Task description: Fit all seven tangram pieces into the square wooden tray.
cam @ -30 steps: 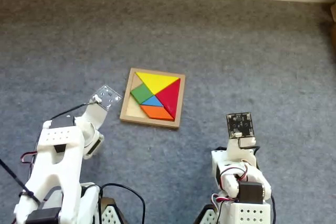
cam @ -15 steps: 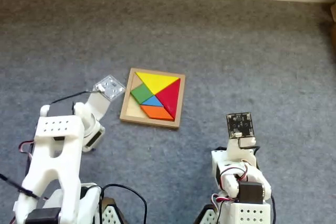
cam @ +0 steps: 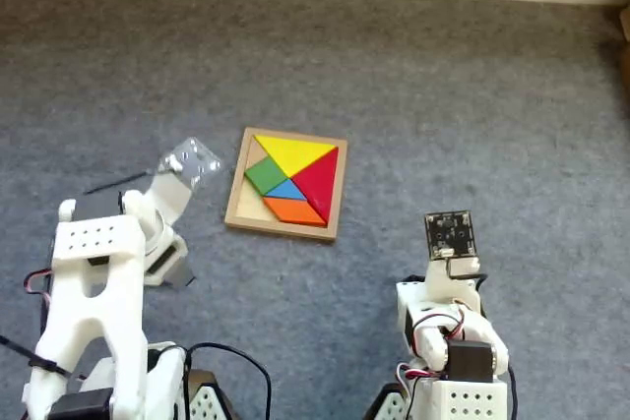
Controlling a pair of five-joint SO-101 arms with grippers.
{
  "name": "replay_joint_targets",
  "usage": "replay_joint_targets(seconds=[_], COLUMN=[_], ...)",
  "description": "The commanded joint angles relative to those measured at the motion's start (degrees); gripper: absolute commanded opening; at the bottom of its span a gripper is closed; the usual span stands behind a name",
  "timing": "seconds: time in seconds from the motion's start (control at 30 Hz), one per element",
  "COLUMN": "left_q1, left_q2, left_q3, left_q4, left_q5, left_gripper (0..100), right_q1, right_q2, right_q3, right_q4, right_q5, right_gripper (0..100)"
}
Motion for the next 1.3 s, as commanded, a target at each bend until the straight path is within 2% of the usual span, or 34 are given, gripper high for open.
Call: replay_joint_targets(seconds=[0.0,0.27,0.47,0.6,0.7,0.8,0.97,1.27], left_q1=[-1.1,-1.0,-1.2,-2.4,-2.6,-2.3,-2.2,2.4], left_q2=[-0.7,0.4,13.8,21.7,24.5,24.7,24.7,20.1], left_q3=[3.4,4.5,-0.1,-7.2,-9.2,-9.3,-9.2,-10.2], left_q4=[-4.1,-7.4,-11.0,-7.3,-6.3,-5.5,-5.4,-5.3], left_q5=[-2.0,-2.0,-1.7,-1.6,-1.6,-1.7,-1.6,5.1], left_gripper=[24,23,23,23,17,12,11,1], right_q1=[0.7,0.7,0.7,0.7,0.7,0.7,0.7,0.7], right_q2=[0.7,0.7,0.7,0.7,0.7,0.7,0.7,0.7], right_q3=[8.2,8.2,8.2,8.2,8.2,8.2,8.2,8.2], right_q4=[0.5,0.5,0.5,0.5,0.5,0.5,0.5,0.5], right_q5=[0.0,0.0,0.0,0.0,0.0,0.0,0.0,0.0], right_gripper=[1.6,1.6,1.6,1.6,1.6,1.6,1.6,1.6])
